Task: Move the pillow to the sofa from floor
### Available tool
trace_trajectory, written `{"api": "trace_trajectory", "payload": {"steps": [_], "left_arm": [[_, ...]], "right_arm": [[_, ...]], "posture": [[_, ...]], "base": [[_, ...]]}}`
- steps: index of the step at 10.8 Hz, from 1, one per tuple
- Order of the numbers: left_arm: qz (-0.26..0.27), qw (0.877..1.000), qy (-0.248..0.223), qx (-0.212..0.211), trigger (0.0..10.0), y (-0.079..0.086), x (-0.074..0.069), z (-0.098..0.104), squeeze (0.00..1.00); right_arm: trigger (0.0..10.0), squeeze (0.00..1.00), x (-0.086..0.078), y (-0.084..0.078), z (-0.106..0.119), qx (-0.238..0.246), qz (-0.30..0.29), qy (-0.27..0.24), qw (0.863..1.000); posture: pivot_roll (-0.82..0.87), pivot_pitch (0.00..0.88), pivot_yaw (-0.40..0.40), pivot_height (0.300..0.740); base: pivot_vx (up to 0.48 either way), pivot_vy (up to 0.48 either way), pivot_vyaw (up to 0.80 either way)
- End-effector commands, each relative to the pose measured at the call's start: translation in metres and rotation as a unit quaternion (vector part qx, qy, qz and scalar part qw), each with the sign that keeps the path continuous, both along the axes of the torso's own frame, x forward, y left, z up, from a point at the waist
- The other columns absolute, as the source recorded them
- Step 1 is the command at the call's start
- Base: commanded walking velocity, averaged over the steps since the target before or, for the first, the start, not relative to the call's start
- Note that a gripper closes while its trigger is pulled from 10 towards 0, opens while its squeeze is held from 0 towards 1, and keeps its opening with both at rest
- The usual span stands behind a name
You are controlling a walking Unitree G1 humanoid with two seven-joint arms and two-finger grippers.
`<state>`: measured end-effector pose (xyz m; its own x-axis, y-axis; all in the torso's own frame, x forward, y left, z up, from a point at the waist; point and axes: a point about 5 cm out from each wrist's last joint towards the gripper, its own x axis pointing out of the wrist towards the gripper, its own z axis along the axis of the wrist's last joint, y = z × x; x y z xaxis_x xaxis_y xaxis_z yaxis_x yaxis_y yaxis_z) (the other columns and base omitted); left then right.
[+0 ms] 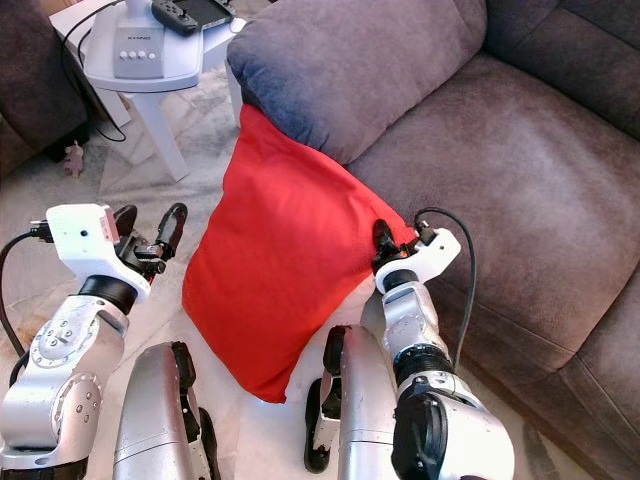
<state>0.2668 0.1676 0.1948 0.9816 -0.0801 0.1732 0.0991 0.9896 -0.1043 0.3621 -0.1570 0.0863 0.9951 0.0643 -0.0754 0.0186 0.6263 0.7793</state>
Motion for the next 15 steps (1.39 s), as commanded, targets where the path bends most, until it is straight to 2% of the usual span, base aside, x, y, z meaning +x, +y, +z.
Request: {"api": "trace_trajectory", "payload": {"steps": [1, 6, 8, 12, 13, 15], "left_arm": [[-0.011, 1.000, 0.004, -0.004, 10.0, -0.001, -0.004, -0.001, 0.00], [-0.011, 1.000, 0.008, -0.001, 10.0, -0.002, -0.001, -0.003, 0.00], [-0.010, 1.000, 0.009, 0.011, 10.0, -0.001, 0.008, -0.007, 0.00], [-0.017, 1.000, -0.004, 0.003, 10.0, -0.007, 0.027, -0.005, 0.00], [-0.022, 1.000, -0.004, 0.004, 10.0, -0.010, 0.033, -0.007, 0.00], [-0.020, 1.000, -0.010, 0.011, 10.0, -0.008, 0.041, -0.006, 0.00]], "right_arm": [[0.0, 0.00, -0.004, -0.003, -0.005, 0.001, -0.006, 0.001, 1.000], [0.0, 0.00, -0.002, 0.000, -0.003, -0.011, -0.001, 0.002, 1.000], [0.0, 0.00, 0.000, 0.004, 0.001, -0.026, 0.015, -0.011, 0.999], [0.0, 0.00, 0.010, 0.009, 0.018, -0.086, 0.047, -0.038, 0.994], [10.0, 0.00, 0.012, 0.009, 0.025, -0.116, 0.062, -0.055, 0.990], [10.0, 0.00, 0.014, 0.013, 0.037, -0.153, 0.083, -0.091, 0.981]], "posture": [[0.17, 0.330, -0.099, 0.535], [0.17, 0.313, -0.097, 0.535], [0.17, 0.269, -0.093, 0.535], [0.16, 0.155, -0.093, 0.535], [0.16, 0.130, -0.093, 0.535], [0.14, 0.077, -0.086, 0.535]], "base": [[0.000, 0.000, 0.00], [0.000, 0.000, 0.00], [0.000, 0.000, 0.00], [0.000, 0.000, 0.00], [0.000, 0.000, 0.00], [0.000, 0.000, 0.00]]}}
